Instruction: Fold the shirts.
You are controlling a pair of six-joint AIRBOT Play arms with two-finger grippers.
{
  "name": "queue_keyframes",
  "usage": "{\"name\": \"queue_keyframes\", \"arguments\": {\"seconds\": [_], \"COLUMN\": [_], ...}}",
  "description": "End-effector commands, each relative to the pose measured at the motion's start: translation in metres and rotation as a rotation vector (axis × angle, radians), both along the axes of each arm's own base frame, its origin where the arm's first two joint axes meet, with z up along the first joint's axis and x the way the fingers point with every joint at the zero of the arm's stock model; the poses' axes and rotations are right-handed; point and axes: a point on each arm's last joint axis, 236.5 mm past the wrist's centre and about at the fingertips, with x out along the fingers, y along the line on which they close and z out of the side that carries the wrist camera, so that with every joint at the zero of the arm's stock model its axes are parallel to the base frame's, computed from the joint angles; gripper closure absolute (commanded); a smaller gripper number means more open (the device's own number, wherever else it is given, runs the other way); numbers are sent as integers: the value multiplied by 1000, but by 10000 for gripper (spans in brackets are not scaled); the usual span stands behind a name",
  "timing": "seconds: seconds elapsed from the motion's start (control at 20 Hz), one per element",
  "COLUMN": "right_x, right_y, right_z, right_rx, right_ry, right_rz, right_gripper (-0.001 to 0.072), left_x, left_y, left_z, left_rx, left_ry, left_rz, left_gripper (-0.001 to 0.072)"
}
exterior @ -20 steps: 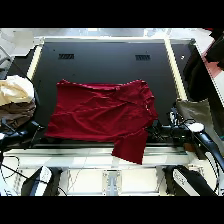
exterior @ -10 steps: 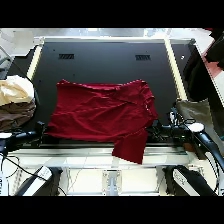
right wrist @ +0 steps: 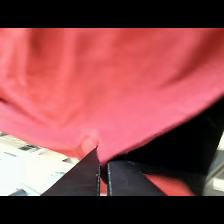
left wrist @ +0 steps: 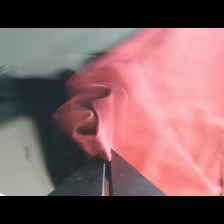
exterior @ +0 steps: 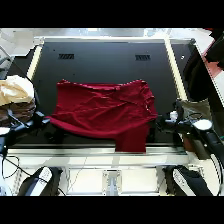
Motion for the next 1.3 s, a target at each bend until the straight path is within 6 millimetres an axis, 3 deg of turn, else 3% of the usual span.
{"name": "queue_keyframes", "arguments": {"seconds": [0.0, 0.1, 0.2, 0.4, 0.5, 0.55, 0.6, 0.7, 0.8, 0.9, 0.95, 1.05, 1.15, 1.25], "right_x": [-11, -17, -27, -68, -82, -82, -72, -30, 27, 78, 97, 121, 149, 187], "right_y": [-2, -2, -1, 1, -4, -7, -11, -17, -24, -23, -19, -1, 16, 27], "right_z": [74, 140, 218, 383, 456, 474, 477, 448, 395, 322, 276, 193, 128, 83], "right_rx": [-125, -200, -272, -498, -577, -607, -624, -604, -531, -405, -361, -310, -330, -385], "right_ry": [-206, -405, -640, -1169, -1383, -1428, -1416, -1291, -1109, -898, -782, -613, -550, -544], "right_rz": [134, 156, 140, 124, 47, 30, 32, 84, 130, 182, 219, 297, 341, 310], "right_gripper": [690, 690, 692, 692, 692, 692, 692, 692, 692, 692, 692, 692, 692, 692], "left_x": [17, 13, -8, -57, -64, -62, -54, -32, -5, 17, 29, 56, 90, 128], "left_y": [-10, -17, -30, -40, -49, -55, -59, -52, -39, -42, -45, -47, -47, -47], "left_z": [111, 201, 286, 427, 468, 475, 472, 449, 402, 336, 301, 216, 130, 71], "left_rx": [178, 301, 491, 903, 981, 979, 940, 844, 689, 508, 454, 461, 576, 654], "left_ry": [-340, -580, -764, -927, -933, -913, -868, -771, -628, -462, -380, -171, 7, 96], "left_rz": [-92, -80, -108, -110, -164, -225, -293, -374, -431, -550, -604, -707, -808, -809], "left_gripper": [698, 699, 700, 701, 701, 701, 701, 701, 701, 702, 701, 701, 700, 700]}}
